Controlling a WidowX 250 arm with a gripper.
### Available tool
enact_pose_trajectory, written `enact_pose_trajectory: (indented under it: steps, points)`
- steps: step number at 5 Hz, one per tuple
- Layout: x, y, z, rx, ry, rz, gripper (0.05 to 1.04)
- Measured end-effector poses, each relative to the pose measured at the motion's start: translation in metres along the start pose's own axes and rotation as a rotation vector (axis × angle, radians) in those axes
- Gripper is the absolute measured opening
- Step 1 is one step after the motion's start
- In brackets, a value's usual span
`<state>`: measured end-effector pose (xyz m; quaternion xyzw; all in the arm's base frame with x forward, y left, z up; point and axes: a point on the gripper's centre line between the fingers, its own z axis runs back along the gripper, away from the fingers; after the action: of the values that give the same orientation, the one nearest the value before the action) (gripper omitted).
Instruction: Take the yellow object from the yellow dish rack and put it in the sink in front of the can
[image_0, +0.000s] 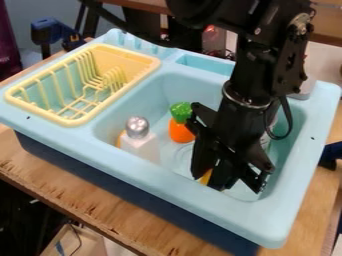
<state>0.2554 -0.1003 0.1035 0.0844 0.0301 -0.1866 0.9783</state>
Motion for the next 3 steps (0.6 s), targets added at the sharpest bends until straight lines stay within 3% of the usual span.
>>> enact_pose_trajectory:
  steps: [1, 2, 3]
  points:
    - [-0.001, 0.0, -0.002, -0.015, 0.008, 0.018, 0.427]
    - [-0.008, 0.004, -0.003, -0.069, 0.062, 0.075, 0.731]
    - [-0.01, 0.018, 0.033, -0.119, -0.01, 0.169, 0.982]
